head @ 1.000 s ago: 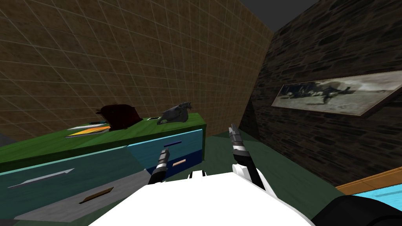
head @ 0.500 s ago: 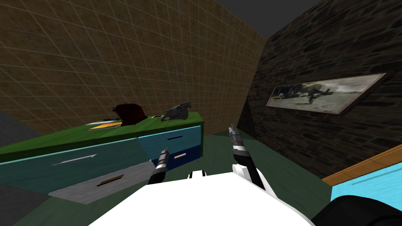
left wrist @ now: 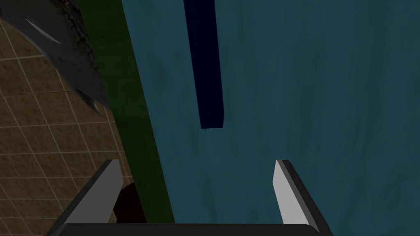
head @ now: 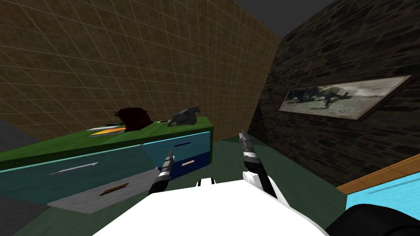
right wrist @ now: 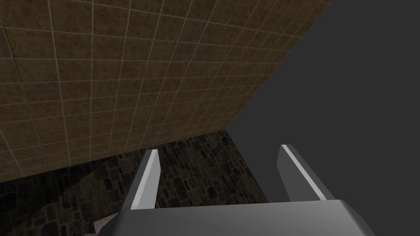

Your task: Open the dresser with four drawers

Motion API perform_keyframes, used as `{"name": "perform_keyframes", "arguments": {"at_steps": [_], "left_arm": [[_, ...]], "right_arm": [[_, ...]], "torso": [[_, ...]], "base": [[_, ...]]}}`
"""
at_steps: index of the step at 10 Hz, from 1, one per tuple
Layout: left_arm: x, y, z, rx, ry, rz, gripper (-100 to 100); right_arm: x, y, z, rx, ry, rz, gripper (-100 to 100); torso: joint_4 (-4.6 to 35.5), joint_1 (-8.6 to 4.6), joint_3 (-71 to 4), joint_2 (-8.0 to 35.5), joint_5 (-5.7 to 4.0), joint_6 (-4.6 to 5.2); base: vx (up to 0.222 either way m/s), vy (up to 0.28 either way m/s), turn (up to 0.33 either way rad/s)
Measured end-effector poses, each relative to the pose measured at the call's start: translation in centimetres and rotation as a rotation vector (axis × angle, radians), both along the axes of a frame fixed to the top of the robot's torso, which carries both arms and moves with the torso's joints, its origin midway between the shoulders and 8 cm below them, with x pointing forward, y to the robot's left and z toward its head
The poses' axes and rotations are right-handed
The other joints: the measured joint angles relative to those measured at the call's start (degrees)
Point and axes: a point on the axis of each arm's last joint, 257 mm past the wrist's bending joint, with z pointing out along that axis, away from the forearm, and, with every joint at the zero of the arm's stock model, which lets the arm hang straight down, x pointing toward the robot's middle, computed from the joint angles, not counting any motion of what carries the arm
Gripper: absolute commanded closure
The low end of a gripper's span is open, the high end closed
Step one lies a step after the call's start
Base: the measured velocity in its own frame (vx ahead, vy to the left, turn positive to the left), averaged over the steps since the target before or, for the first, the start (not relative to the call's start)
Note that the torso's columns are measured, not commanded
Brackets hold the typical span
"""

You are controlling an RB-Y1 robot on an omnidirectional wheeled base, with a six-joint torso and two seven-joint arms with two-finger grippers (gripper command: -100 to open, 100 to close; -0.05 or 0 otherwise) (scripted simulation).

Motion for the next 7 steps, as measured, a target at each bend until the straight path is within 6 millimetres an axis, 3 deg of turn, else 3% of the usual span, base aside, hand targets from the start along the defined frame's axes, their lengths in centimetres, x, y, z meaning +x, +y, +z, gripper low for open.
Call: {"name": "perform_keyframes", "arguments": {"at_steps": [4, 7], "left_arm": [[0.8, 0.8, 0.6, 0.005, 0.008, 0.001, -100], [1.2, -0.8, 0.2, -0.065, 0.006, 0.02, -100]], "right_arm": [[0.0, 0.0, 0.0, 0.0, 0.0, 0.0, 0], [0.0, 0.0, 0.0, 0.0, 0.0, 0.0, 0]], "torso": [[-0.07, 0.06, -0.16, -0.25, 0.02, 0.0], [0.08, -0.07, 0.19, 0.31, -0.02, 0.0]], "base": [[0.137, 0.032, -0.002], [0.037, 0.005, 0.0]]}}
